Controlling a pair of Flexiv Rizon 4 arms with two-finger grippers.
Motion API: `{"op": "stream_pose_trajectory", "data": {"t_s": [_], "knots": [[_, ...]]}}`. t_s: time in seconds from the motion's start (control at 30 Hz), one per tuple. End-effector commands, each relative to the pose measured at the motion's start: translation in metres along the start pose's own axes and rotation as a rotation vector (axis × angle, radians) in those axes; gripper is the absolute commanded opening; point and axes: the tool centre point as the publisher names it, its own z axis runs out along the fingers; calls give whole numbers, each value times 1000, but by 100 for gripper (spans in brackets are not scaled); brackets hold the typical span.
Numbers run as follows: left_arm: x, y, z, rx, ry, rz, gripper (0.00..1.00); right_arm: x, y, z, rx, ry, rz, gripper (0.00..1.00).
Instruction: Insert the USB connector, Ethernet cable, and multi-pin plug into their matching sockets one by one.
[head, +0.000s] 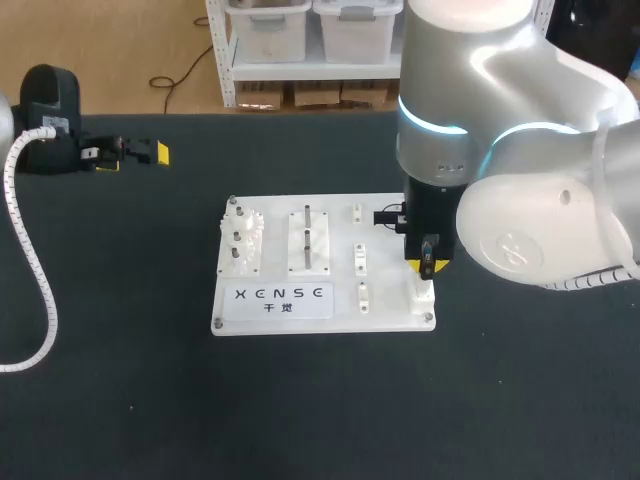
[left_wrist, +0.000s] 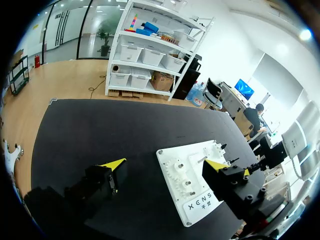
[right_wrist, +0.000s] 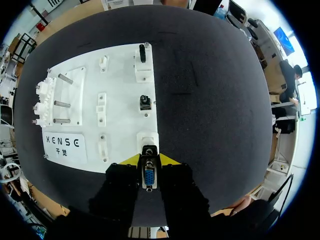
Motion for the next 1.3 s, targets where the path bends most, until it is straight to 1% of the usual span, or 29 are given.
{"op": "stream_pose_trajectory", "data": {"t_s": [0.03, 0.83, 1.3], "knots": [[0, 0, 0, 0, 0, 0, 100, 1, 2, 11, -1, -11, 4, 0], [0, 0, 0, 0, 0, 0, 100, -4, 6, 13, 1, -10, 22, 0], [0, 0, 0, 0, 0, 0, 100, -7, 8, 10, -7, -11, 28, 0]]}}
